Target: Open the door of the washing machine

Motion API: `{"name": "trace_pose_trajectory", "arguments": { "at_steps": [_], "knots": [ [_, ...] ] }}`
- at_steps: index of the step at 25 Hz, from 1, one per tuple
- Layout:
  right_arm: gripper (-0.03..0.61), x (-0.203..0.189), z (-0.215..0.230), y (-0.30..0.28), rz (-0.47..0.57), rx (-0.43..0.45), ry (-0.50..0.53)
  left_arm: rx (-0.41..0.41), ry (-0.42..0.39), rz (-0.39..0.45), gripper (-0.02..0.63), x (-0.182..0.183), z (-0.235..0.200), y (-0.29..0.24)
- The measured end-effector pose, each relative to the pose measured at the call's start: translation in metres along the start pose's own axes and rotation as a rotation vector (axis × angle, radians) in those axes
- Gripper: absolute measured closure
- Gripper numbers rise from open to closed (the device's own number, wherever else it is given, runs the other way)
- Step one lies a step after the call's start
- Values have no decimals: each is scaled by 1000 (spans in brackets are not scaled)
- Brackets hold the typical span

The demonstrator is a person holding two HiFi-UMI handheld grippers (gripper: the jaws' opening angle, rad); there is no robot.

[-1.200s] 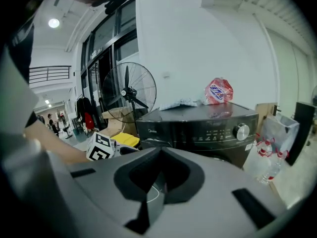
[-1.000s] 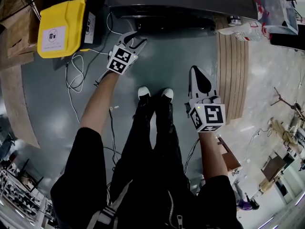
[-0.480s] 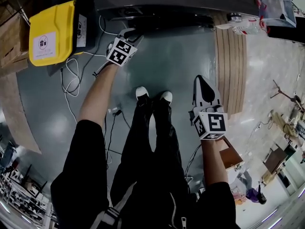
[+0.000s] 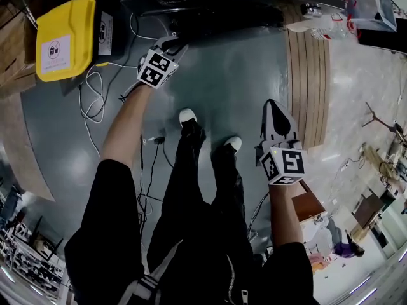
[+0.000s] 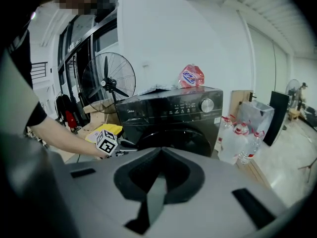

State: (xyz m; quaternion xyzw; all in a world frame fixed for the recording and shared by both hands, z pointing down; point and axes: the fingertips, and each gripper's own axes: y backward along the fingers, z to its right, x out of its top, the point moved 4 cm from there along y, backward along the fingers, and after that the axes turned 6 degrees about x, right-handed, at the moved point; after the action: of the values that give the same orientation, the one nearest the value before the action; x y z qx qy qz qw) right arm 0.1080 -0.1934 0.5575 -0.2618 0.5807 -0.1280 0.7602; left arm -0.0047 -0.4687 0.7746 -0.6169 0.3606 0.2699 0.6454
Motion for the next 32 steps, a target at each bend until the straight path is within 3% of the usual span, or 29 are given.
{"name": "trace_pose_trajectory", "arguments": {
  "at_steps": [17,23,32],
  "knots": [
    [575,-56,60,103,56,-24,-20,95,130,-36,541,-34,160,30],
    [575,-89,95,152,70,-91,-67,138,164,-22,546,-38,236,30],
    [575,-144,158,239,112,-251,-182,101,187,-56,540,-21,346,2]
  ]
}}
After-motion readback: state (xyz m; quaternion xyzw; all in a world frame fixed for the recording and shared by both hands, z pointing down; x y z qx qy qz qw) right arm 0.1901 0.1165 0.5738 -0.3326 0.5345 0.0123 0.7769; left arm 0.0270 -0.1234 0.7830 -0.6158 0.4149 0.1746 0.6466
